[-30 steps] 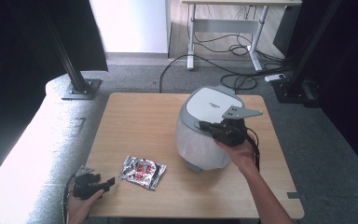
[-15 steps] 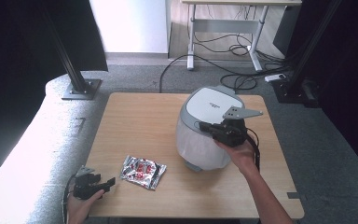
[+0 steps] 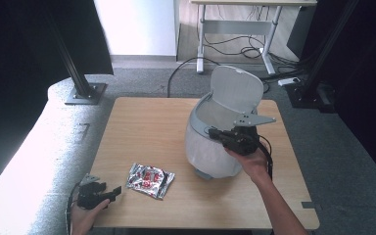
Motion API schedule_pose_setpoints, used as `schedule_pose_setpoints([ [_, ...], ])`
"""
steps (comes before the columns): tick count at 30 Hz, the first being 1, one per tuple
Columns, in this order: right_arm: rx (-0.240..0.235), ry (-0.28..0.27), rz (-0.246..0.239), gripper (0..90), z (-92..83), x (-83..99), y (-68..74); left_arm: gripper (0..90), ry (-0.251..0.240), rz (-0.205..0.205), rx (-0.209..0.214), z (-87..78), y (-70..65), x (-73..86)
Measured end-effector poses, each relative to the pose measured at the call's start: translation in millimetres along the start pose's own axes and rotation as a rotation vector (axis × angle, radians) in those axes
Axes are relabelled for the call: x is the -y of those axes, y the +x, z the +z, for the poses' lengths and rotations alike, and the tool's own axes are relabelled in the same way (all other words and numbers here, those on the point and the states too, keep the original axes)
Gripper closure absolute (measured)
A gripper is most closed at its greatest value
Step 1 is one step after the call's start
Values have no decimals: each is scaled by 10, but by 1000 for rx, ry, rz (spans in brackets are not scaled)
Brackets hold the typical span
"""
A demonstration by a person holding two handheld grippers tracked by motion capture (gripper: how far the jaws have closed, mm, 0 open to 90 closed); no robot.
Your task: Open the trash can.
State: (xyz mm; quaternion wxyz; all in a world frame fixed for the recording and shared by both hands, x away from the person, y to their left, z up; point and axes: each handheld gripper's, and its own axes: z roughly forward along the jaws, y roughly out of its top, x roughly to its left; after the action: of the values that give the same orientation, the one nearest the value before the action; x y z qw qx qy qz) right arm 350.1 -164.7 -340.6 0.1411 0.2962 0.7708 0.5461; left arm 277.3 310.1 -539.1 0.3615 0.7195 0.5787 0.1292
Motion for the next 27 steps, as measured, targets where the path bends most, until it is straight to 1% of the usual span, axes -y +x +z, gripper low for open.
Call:
schedule_pose_setpoints([
  [3,13,-7,-10,896,-16,6,8,269,2,0,2,-2,4,-1],
  [4,25,-11,-15,895,-35,9,0,270,1,-1,1,-2,4,-1],
  [6,35,-26,-8,895,-79,18,-28,270,1,-1,1,-3,7,-1],
  [11,55,-60,3,895,-237,49,-97,269,1,-1,-1,-2,5,-1],
  [14,77,-70,-11,895,-346,85,-118,269,-1,0,-3,2,-1,-1],
  [17,85,-82,-14,894,-444,119,-130,269,-1,0,-5,3,-4,-1],
  [22,112,-95,-14,894,-619,220,-172,269,0,0,-3,3,-5,-2],
  [27,138,-112,-1,893,-786,382,-211,269,1,2,-2,2,-7,-2],
])
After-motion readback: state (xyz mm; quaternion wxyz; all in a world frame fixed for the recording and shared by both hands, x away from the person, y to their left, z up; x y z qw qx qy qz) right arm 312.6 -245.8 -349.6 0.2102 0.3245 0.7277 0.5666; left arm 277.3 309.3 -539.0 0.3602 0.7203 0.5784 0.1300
